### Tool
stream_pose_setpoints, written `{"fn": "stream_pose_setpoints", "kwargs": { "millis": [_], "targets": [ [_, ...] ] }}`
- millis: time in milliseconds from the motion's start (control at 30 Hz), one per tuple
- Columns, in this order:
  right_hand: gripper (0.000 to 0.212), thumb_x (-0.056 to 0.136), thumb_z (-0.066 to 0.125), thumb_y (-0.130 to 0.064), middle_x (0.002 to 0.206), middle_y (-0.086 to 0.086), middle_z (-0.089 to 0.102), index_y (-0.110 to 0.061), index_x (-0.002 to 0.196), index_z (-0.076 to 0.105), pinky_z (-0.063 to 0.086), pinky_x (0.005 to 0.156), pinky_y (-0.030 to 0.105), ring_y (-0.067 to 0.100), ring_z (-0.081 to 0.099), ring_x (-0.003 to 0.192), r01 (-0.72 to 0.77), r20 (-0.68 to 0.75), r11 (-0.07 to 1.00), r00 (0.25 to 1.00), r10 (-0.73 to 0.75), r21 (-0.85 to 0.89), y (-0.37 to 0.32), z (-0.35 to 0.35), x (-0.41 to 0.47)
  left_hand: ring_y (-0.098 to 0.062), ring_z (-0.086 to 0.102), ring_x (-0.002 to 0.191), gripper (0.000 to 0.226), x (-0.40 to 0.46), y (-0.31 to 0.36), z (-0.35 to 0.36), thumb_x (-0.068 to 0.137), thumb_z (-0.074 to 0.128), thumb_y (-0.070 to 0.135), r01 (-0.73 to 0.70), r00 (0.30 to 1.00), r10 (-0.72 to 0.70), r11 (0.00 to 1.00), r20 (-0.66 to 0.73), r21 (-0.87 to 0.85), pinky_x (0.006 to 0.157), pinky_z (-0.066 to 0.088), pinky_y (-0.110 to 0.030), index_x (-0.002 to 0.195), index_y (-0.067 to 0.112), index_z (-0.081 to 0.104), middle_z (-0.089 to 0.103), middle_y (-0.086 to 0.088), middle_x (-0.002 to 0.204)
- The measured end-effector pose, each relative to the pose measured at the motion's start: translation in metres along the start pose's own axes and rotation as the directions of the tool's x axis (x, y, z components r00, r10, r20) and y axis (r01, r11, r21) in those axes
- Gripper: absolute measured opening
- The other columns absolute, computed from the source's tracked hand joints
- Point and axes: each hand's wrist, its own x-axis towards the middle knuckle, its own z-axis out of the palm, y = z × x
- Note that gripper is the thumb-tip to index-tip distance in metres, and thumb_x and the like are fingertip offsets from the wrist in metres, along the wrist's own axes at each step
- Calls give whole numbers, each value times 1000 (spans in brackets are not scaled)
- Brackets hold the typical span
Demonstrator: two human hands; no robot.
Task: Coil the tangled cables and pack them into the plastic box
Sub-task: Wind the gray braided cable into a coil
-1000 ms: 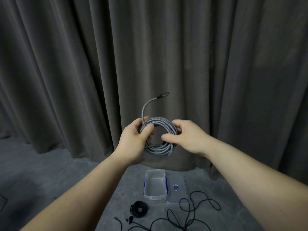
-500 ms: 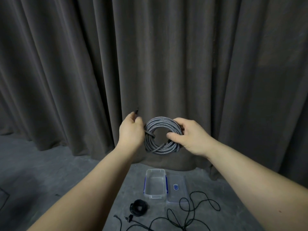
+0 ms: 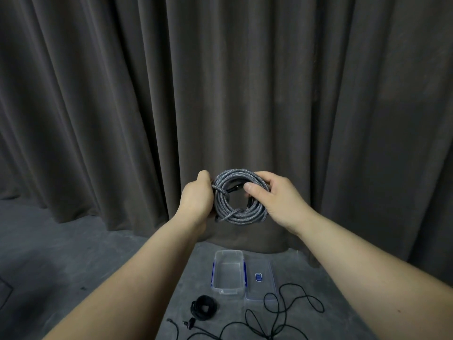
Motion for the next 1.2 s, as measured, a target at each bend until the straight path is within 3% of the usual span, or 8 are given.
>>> {"fn": "stream_pose_setpoints", "kwargs": {
  "millis": [100, 200, 333, 533, 800, 967, 1067, 1200],
  "targets": [
    [7, 90, 65, -20, 83, -3, 68, -21, 97, 66, 49, 75, 24, 7, 59, 76, -4, 18, 1000, 1000, 4, 10, 0, 2, 0, -17, 40, 39, 33, 1, 2, -2, 89, 35, 27, -14, 1000, 14, 999, -9, 53, 43, 30, -22, 62, 13, 47, 56, -6, 52],
    [7, 89, 66, -18, 80, -4, 66, -25, 91, 66, 48, 72, 24, 7, 56, 73, -20, 10, 999, 1000, 20, 32, -1, 4, 1, -17, 34, 42, 30, 1, 4, -4, 87, 36, 28, -29, 1000, 29, 996, -5, 83, 45, 27, -25, 61, 14, 43, 51, -11, 62],
    [10, 88, 67, -14, 77, -7, 65, -25, 89, 67, 47, 73, 23, 6, 56, 72, -34, 3, 998, 999, 34, 54, -2, 2, 4, -17, 50, 46, 36, -4, 4, -4, 91, 37, 24, 6, 998, -2, 998, 60, -63, 53, 41, -25, 62, 11, 53, 55, -3, 48],
    [11, 89, 66, -12, 70, -12, 64, -23, 88, 69, 46, 66, 15, -1, 55, 64, -43, 9, 994, 999, 42, 98, -2, -1, 4, -18, 60, 62, 34, 1, 4, -5, 91, 59, 39, 54, 976, -21, 988, 218, -143, 65, 46, -31, 79, 8, 68, 60, -8, 68],
    [29, 88, 67, -10, 91, -1, 72, -18, 116, 60, 48, 73, 18, -1, 64, 75, -76, 2, 984, 997, 77, 163, 4, -2, 10, -13, 58, 58, 26, 8, -1, -10, 87, 59, 32, 194, 931, -102, 951, 349, -242, 59, 47, -26, 98, 11, 71, 61, -4, 73],
    [18, 91, 64, -13, 96, 1, 72, -25, 105, 65, 48, 80, 21, 7, 63, 83, 16, 18, 999, 1000, -16, -42, 2, 0, 7, -13, 63, 67, 36, 4, -4, -11, 92, 53, 41, 338, 875, -167, 883, 454, -326, 60, 54, -24, 91, 10, 72, 68, -4, 75],
    [19, 90, 64, -16, 96, -3, 73, -27, 106, 68, 45, 80, 18, 10, 64, 87, 51, 66, 983, 997, -40, -174, -1, -1, 7, -12, 64, 63, 35, 3, -7, -13, 82, 59, 42, 360, 854, -173, 878, 491, -316, 61, 54, -24, 81, 10, 75, 68, -4, 72],
    [19, 92, 62, -18, 89, -5, 70, -21, 110, 69, 42, 70, 12, 3, 57, 74, 50, 104, 968, 994, -25, -245, -1, -2, 7, -11, 66, 63, 35, 5, -11, -17, 69, 65, 44, 339, 843, -184, 912, 506, -233, 67, 51, -27, 82, 13, 75, 68, -4, 74]
  ]
}}
